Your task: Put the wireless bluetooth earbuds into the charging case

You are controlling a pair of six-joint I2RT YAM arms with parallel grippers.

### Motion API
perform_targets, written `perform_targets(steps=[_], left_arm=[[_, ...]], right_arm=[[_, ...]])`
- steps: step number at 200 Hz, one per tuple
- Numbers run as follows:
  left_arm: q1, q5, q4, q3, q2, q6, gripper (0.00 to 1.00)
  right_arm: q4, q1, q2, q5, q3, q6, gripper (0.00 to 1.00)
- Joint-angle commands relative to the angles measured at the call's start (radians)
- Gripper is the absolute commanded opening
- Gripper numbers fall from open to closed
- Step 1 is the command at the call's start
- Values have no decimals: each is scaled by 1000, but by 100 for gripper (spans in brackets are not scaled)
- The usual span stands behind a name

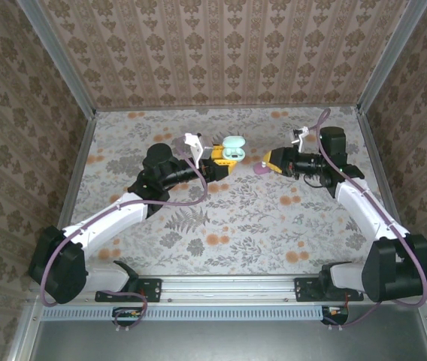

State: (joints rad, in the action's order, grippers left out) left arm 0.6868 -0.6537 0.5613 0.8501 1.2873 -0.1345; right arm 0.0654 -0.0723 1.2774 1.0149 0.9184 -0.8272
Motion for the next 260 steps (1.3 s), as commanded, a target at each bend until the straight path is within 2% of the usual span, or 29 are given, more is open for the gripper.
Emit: perform_targets(steps=[1,54,136,249,260], left_arm=[[6,1,32,-4,-14,8,34],[6,-4,35,-4,-9,6,34],[6,-8,39,8,27,8,34],[21,5,44,-14,32,77,33],[24,41,59,-22,29,85,33]], right_arm=[[-116,-1,-23,86,-23,-90,24],[-164,-3,-43,113,-7,-139,24],[-60,-19,-151,45,85,-120,24],[-19,-138,-181,-70,165,-77,24],[-16,-151,-178,-77,173,-72,24]])
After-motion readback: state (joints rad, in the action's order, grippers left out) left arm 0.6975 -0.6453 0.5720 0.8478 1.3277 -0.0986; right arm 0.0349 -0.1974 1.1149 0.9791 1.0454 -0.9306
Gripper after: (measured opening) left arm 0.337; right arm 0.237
